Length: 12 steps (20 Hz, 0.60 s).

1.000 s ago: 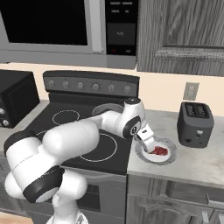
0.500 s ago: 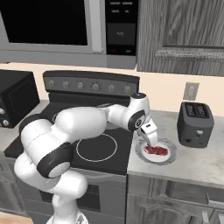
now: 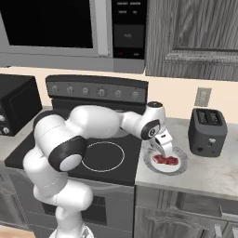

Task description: Retrieve the frozen meat and place it in the pot on a burner. Then turn the burner on.

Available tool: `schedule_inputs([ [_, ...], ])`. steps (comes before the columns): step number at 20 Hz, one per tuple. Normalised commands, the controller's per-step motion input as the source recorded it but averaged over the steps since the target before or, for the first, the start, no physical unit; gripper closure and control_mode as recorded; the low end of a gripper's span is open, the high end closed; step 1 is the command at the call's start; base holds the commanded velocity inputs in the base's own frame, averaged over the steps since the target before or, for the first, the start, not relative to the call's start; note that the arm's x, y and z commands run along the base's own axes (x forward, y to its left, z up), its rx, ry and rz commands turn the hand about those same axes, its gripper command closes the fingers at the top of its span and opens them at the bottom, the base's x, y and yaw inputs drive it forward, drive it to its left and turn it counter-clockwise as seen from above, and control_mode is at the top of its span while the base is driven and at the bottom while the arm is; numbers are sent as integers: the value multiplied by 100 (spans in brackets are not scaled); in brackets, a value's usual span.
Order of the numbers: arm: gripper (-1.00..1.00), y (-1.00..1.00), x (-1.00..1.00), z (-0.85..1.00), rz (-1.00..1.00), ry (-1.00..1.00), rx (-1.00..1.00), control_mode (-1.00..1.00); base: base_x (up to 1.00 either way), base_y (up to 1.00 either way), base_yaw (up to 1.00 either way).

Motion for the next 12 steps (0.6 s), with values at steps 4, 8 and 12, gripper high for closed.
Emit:
schedule_inputs([
  [4,-100,-1,15,-33,0,5,0,-100,0,0,0],
  [8,-100,-1,16,-33,0,5,0,-100,0,0,0],
  [12,-100,-15,19,-24,0,6,0,-100,0,0,0],
])
